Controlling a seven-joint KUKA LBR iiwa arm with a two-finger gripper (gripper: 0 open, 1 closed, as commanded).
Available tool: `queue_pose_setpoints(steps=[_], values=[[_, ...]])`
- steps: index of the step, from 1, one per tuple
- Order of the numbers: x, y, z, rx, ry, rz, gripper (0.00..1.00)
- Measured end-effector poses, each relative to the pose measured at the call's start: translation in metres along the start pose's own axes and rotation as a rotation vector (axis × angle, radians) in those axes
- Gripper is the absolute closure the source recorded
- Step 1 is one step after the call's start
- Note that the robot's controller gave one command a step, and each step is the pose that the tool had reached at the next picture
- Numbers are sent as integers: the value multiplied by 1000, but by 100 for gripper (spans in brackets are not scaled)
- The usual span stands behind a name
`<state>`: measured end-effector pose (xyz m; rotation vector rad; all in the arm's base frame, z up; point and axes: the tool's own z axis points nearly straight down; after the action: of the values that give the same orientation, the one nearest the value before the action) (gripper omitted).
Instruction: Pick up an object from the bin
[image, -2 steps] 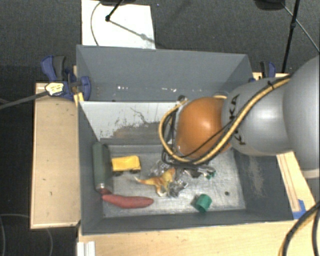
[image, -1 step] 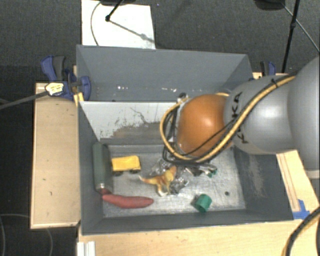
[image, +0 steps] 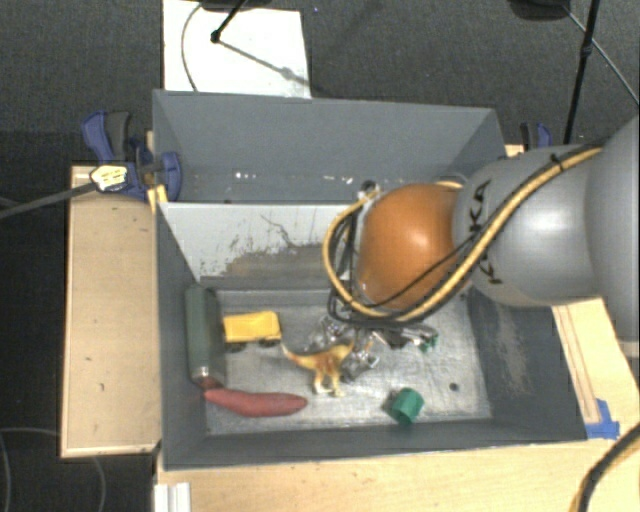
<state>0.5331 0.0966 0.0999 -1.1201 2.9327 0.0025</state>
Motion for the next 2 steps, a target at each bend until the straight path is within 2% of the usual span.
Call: queue_pose_setpoints(steps=[2], values=[[0,-1,-21,2,-2,4,100]])
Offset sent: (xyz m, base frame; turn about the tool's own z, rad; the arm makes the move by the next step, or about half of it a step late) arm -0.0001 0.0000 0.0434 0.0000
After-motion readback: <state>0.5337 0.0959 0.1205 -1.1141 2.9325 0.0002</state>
